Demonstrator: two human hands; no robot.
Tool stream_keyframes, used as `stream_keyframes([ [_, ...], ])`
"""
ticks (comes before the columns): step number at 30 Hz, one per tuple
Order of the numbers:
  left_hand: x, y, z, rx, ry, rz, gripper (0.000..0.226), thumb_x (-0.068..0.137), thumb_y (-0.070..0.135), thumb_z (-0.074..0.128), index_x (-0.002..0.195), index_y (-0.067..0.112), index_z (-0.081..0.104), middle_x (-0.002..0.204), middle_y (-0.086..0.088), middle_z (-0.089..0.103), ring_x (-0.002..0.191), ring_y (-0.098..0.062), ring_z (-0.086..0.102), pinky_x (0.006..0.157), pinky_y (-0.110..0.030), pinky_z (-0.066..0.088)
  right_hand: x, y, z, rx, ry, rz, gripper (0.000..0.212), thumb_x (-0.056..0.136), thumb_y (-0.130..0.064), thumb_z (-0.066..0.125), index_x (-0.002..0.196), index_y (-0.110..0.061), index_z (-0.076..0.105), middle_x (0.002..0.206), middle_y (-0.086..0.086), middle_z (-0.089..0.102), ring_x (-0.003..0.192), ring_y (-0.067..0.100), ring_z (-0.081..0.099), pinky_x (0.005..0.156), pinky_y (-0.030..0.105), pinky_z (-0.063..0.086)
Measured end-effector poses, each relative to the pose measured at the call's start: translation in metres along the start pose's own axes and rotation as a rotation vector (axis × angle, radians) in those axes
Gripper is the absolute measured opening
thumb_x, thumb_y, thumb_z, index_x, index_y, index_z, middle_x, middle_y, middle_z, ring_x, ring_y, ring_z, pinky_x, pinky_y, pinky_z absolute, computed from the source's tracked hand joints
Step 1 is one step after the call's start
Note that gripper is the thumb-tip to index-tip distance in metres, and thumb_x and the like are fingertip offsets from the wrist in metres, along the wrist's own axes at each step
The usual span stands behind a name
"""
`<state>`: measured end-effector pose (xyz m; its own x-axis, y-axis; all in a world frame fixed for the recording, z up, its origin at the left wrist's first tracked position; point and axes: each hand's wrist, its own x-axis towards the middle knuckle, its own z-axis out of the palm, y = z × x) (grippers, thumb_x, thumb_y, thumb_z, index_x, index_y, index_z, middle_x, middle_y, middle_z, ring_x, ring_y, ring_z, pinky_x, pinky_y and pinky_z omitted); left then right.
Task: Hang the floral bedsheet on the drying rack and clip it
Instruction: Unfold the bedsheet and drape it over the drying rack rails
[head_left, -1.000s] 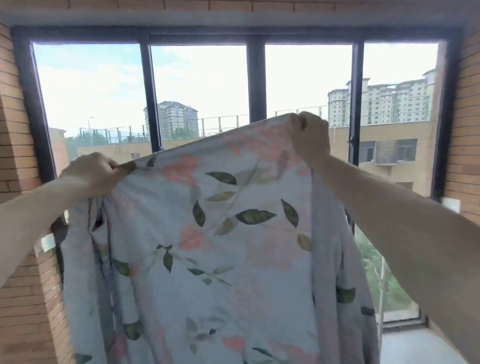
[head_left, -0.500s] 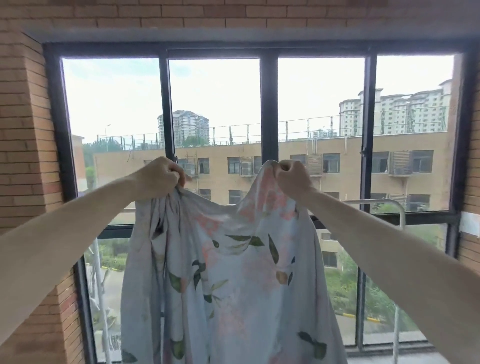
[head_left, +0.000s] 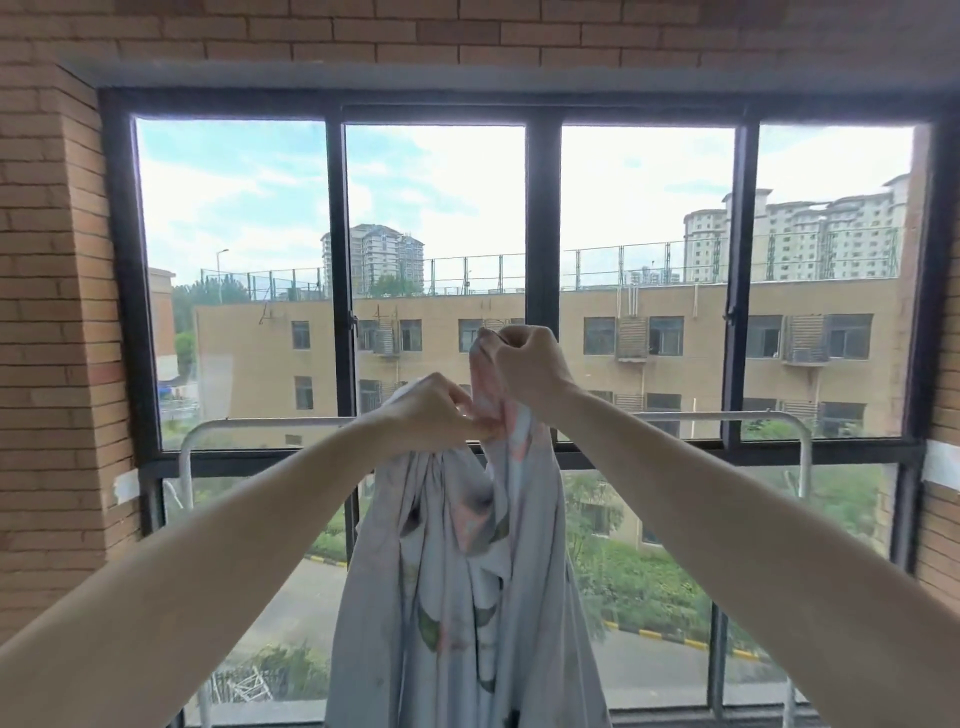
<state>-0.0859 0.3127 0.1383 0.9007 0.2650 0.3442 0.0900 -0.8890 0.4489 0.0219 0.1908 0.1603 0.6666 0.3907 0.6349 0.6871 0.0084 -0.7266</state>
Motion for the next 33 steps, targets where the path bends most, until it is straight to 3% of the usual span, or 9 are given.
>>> stream_keyframes([
  [2, 0.003, -0.002, 0.001, -0.063, 0.037, -0.006, 0.028, 0.083, 0.047, 0.078, 0.079, 0.020, 0.081, 0.049, 0.011, 0.053, 0.043, -0.009, 0.037, 0.046, -0.020, 0.032, 0.000, 0.003, -0.004, 0.025, 0.019, 0.012, 0.050, 0.100, -0.036, 0.064, 0.056, -0.022, 0.044, 0.044, -0.010, 0.032, 0.042, 0.009, 0.030, 0.043, 0.020, 0.028],
  [4, 0.003, -0.006, 0.002, -0.135, 0.061, -0.002, 0.030, 0.085, 0.034, 0.072, 0.069, 0.010, 0.073, 0.049, 0.005, 0.047, 0.043, -0.012, 0.033, 0.044, -0.019, 0.027, -0.001, 0.006, -0.012, 0.047, 0.033, 0.021, 0.055, 0.100, -0.037, 0.064, 0.052, -0.023, 0.042, 0.043, -0.011, 0.030, 0.042, 0.010, 0.028, 0.040, 0.019, 0.025],
  [11, 0.006, -0.017, 0.001, -0.056, 0.043, -0.017, 0.031, 0.087, 0.033, 0.063, 0.059, 0.024, 0.053, 0.048, 0.009, 0.042, 0.043, -0.014, 0.033, 0.046, -0.021, 0.028, -0.007, 0.031, -0.030, 0.006, -0.059, 0.028, 0.046, 0.101, -0.038, 0.062, 0.063, -0.019, 0.045, 0.045, -0.010, 0.029, 0.039, 0.009, 0.022, 0.037, 0.018, 0.020],
  [15, 0.008, -0.019, 0.009, -0.058, -0.044, -0.019, 0.025, 0.092, 0.030, 0.055, 0.069, 0.021, 0.049, 0.059, 0.003, 0.044, 0.048, -0.016, 0.034, 0.047, -0.025, 0.028, -0.011, 0.052, -0.034, -0.050, -0.121, 0.011, 0.046, 0.096, -0.049, 0.065, 0.070, -0.015, 0.047, 0.051, -0.006, 0.031, 0.044, 0.011, 0.024, 0.039, 0.021, 0.021],
  [20, 0.007, -0.015, 0.010, 0.010, 0.073, 0.002, 0.021, 0.104, 0.038, 0.053, 0.101, 0.018, 0.056, 0.081, 0.001, 0.061, 0.055, -0.012, 0.047, 0.045, -0.021, 0.036, -0.039, 0.081, -0.050, -0.182, -0.263, 0.062, 0.048, 0.083, -0.057, 0.077, 0.065, -0.019, 0.052, 0.054, -0.011, 0.050, 0.045, 0.008, 0.044, 0.044, 0.020, 0.033],
  [23, 0.010, -0.009, 0.006, -0.011, 0.169, 0.051, 0.014, 0.104, 0.030, 0.054, 0.109, 0.016, 0.056, 0.091, -0.003, 0.065, 0.055, -0.012, 0.050, 0.040, -0.015, 0.038, -0.072, 0.119, -0.047, -0.305, -0.486, 0.213, 0.024, 0.072, -0.043, 0.089, 0.084, -0.027, 0.075, 0.079, -0.010, 0.075, 0.068, 0.004, 0.068, 0.059, 0.020, 0.053],
  [26, 0.017, -0.004, 0.003, -0.019, 0.239, 0.102, 0.015, 0.106, 0.025, 0.054, 0.108, 0.014, 0.063, 0.096, -0.005, 0.066, 0.050, -0.007, 0.045, 0.038, -0.012, 0.037, -0.108, 0.168, -0.031, -0.368, -0.585, 0.395, 0.014, 0.076, -0.021, 0.080, 0.087, -0.013, 0.078, 0.084, -0.005, 0.076, 0.078, 0.011, 0.070, 0.072, 0.025, 0.058],
  [30, 0.024, -0.008, -0.001, 0.013, 0.286, 0.117, 0.022, 0.106, 0.029, 0.056, 0.107, 0.010, 0.068, 0.111, -0.005, 0.064, 0.062, -0.003, 0.046, 0.058, -0.018, 0.043, -0.149, 0.216, -0.020, -0.414, -0.591, 0.557, 0.016, 0.081, -0.009, 0.058, 0.070, -0.015, 0.067, 0.071, -0.005, 0.064, 0.066, 0.009, 0.058, 0.056, 0.019, 0.045],
  [33, 0.028, -0.017, -0.011, 0.076, 0.285, 0.077, 0.030, 0.105, 0.038, 0.058, 0.102, 0.010, 0.069, 0.119, -0.008, 0.067, 0.086, -0.018, 0.060, 0.079, -0.026, 0.045, -0.168, 0.238, -0.027, -0.546, -0.640, 0.643, 0.015, 0.070, -0.014, 0.054, 0.056, -0.019, 0.050, 0.062, -0.003, 0.054, 0.059, 0.013, 0.051, 0.051, 0.024, 0.040],
])
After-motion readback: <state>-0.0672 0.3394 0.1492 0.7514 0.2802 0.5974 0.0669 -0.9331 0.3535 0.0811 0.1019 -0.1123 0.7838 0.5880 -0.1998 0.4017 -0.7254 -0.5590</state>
